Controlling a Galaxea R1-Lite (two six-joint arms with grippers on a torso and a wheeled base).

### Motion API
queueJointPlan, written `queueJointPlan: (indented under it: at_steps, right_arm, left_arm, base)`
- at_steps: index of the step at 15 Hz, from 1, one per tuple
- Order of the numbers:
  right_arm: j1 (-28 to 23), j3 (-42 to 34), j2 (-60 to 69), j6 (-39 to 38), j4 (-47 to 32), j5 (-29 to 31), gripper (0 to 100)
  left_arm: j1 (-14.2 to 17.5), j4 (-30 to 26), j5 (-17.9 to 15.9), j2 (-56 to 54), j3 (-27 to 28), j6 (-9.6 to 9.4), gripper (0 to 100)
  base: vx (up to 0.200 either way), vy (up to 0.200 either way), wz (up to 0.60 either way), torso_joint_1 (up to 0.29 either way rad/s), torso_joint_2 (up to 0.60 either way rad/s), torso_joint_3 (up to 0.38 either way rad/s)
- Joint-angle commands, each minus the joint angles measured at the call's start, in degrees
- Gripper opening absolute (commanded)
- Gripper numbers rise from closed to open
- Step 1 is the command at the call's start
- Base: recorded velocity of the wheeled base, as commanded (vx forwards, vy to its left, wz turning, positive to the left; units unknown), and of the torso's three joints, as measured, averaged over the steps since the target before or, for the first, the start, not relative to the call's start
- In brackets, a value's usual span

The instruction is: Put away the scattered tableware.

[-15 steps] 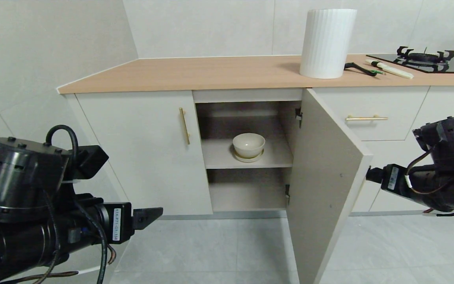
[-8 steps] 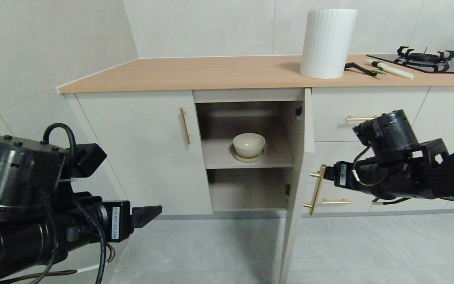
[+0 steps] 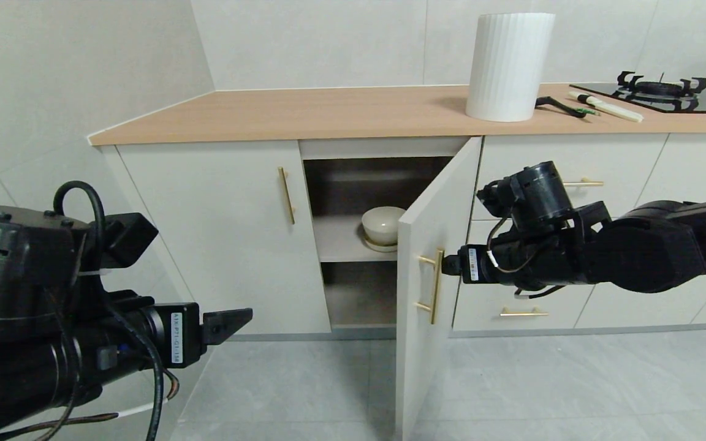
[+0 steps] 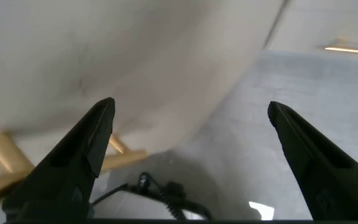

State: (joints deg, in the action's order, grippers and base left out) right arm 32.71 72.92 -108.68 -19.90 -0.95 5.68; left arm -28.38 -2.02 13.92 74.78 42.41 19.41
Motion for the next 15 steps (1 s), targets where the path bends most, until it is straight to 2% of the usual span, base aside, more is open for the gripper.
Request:
queueJointPlan:
  at_steps: [1,7,15]
  right_arm:
    - [1.0,0.8,-1.4,0.0,0.2,-1.4,100]
    - [1.0,0.8,-3.7,-0.2,1.3,-2.9,100]
    - [0.8,0.9,-10.0,-2.1,14.2,-0.1,100]
  left_arm:
    - [0.0,0.1,0.1,0.0,0.0,0.02,100]
    - [0.0,0.1,0.1,1.1,0.0,0.02,100]
    - [0.0,0.1,0.1,1.1,0.0,0.02,100]
  base:
    - [0.0,0.0,0.0,0.0,0.0,0.0]
    - [0.0,0.0,0.0,0.0,0.0,0.0]
    - [0.0,0.0,0.0,0.0,0.0,0.0]
